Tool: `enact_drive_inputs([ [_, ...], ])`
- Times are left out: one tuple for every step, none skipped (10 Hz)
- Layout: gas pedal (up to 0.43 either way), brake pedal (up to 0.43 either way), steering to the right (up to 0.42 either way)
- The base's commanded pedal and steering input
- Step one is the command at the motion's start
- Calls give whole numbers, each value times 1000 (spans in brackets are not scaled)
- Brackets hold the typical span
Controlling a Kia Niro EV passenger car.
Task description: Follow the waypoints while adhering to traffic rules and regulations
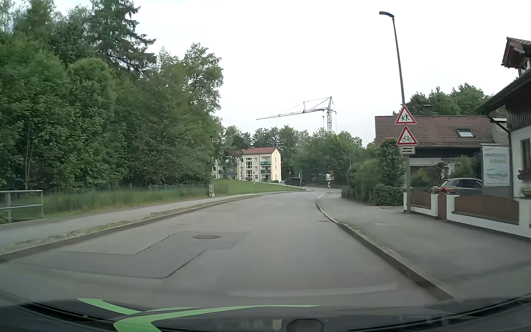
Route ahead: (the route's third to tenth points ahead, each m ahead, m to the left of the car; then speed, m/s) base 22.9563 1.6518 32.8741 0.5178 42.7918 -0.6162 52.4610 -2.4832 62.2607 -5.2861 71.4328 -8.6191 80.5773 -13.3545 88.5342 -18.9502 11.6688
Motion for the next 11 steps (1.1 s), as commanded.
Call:
enact_drive_inputs([
  [79,0,10],
  [79,0,10],
  [79,0,10],
  [79,0,10],
  [79,0,10],
  [79,0,10],
  [79,0,10],
  [79,0,10],
  [79,0,10],
  [79,0,10],
  [79,0,10],
])
